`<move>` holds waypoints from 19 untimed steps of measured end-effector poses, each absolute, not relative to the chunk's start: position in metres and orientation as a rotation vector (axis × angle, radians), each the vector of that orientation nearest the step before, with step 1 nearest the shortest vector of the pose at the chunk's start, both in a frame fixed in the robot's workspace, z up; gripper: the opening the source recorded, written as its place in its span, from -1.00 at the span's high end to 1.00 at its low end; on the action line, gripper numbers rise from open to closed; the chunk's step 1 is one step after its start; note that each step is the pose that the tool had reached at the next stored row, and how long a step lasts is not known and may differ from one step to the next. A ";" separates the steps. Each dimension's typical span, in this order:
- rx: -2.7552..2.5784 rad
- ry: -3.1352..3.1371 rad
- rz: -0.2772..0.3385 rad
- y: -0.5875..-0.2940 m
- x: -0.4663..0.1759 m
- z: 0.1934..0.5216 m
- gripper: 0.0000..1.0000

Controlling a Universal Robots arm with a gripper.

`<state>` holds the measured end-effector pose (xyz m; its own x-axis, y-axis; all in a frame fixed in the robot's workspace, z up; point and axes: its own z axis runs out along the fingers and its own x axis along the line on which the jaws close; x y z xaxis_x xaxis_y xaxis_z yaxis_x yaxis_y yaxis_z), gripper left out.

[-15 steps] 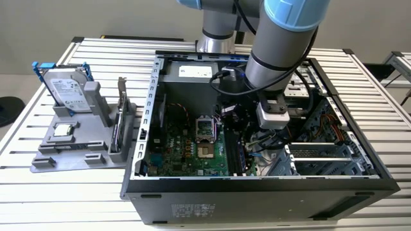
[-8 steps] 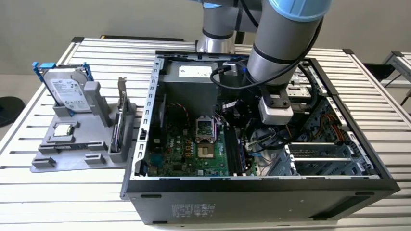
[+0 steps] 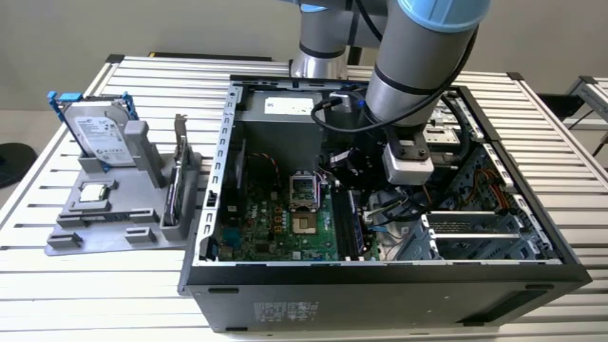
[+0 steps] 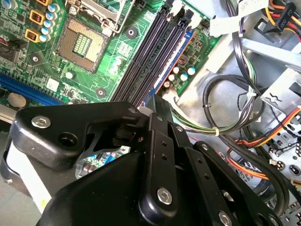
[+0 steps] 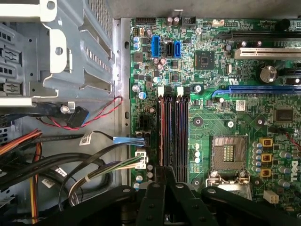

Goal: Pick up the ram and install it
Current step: 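Press down the ram until it locks into place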

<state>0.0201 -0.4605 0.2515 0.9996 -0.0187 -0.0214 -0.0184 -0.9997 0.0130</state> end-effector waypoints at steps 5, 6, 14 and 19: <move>3.128 -0.029 -0.034 -0.461 0.020 0.252 1.00; 3.129 -0.029 -0.034 -0.461 0.020 0.252 1.00; 3.129 -0.020 -0.033 -0.461 0.020 0.252 1.00; 3.128 0.044 -0.032 -0.461 0.020 0.252 1.00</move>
<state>0.0201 -0.4608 0.2516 0.9994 0.0279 -0.0210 0.0282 -0.9995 0.0130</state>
